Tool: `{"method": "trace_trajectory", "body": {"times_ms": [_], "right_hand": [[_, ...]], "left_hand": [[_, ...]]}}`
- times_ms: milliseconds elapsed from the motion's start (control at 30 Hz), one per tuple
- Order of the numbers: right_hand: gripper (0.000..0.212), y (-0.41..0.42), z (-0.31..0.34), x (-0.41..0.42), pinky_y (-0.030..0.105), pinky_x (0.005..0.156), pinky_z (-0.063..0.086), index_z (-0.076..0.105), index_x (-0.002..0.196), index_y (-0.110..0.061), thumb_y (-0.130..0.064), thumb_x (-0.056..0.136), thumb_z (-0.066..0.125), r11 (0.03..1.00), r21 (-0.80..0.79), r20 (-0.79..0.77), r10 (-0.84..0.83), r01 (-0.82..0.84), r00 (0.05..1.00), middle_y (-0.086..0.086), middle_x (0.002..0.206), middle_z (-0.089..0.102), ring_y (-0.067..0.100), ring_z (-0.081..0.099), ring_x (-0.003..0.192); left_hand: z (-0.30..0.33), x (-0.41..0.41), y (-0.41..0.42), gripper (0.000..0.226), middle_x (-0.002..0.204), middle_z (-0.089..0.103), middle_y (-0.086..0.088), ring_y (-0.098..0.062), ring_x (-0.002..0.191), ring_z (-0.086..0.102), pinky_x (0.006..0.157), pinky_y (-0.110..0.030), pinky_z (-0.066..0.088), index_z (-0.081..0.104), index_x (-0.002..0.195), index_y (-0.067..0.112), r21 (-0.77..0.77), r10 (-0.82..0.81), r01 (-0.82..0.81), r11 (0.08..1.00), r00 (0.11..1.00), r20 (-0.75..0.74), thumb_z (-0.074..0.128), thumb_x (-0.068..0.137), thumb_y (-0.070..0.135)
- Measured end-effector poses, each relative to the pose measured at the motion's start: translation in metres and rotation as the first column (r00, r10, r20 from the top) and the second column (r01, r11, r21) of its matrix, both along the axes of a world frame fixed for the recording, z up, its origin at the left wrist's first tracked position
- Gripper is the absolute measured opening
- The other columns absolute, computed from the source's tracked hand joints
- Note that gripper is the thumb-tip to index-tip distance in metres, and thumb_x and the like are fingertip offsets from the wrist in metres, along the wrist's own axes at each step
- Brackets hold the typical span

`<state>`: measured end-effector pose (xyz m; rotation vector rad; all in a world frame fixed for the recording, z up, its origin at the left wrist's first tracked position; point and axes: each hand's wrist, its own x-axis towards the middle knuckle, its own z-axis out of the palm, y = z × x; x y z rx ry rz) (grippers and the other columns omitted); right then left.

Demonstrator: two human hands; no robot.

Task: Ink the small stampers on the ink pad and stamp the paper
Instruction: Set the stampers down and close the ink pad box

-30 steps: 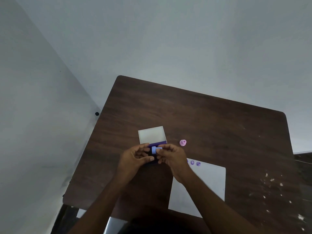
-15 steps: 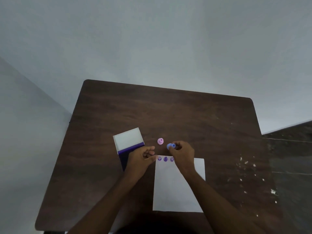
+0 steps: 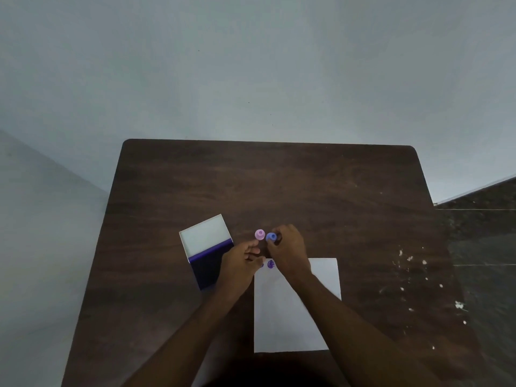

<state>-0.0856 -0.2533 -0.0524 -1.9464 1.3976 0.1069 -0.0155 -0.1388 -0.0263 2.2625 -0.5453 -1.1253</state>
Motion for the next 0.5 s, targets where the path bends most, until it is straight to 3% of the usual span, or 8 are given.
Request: {"method": "trace_trajectory", "body": {"times_ms": [233,367,500], "right_hand": [[0.025,0.000,0.002,0.003,0.021,0.072,0.042,0.065,0.096,-0.013,-0.035,0.084,0.069,0.999,0.032,-0.012,-0.007,0.007,1.000,0.006,0.094,0.067,0.011,0.056,0.074],[0.036,0.001,0.005,0.003,0.024,0.082,0.045,0.063,0.105,-0.011,-0.037,0.081,0.072,0.999,0.029,0.002,0.041,-0.041,0.999,0.007,0.103,0.065,0.014,0.056,0.086],[0.036,0.002,0.008,0.003,0.024,0.082,0.045,0.062,0.105,-0.012,-0.036,0.081,0.072,0.999,-0.012,0.027,0.038,-0.037,0.999,0.007,0.107,0.065,0.015,0.056,0.089]], "left_hand": [[0.004,0.001,-0.005,0.030,0.122,0.066,-0.006,-0.021,0.112,0.060,0.098,-0.025,0.040,0.062,0.120,0.011,0.082,-0.037,0.034,0.996,0.998,0.041,0.057,0.094,0.026],[0.007,0.005,-0.010,0.033,0.130,0.060,-0.009,-0.023,0.120,0.055,0.109,-0.032,0.037,0.057,0.125,0.009,0.122,-0.108,0.102,0.987,0.993,0.046,0.051,0.097,0.026],[0.014,0.007,-0.008,0.033,0.130,0.060,-0.009,-0.023,0.120,0.056,0.106,-0.029,0.040,0.056,0.126,0.008,0.093,-0.105,0.101,0.991,0.994,0.037,0.052,0.097,0.024]]}}
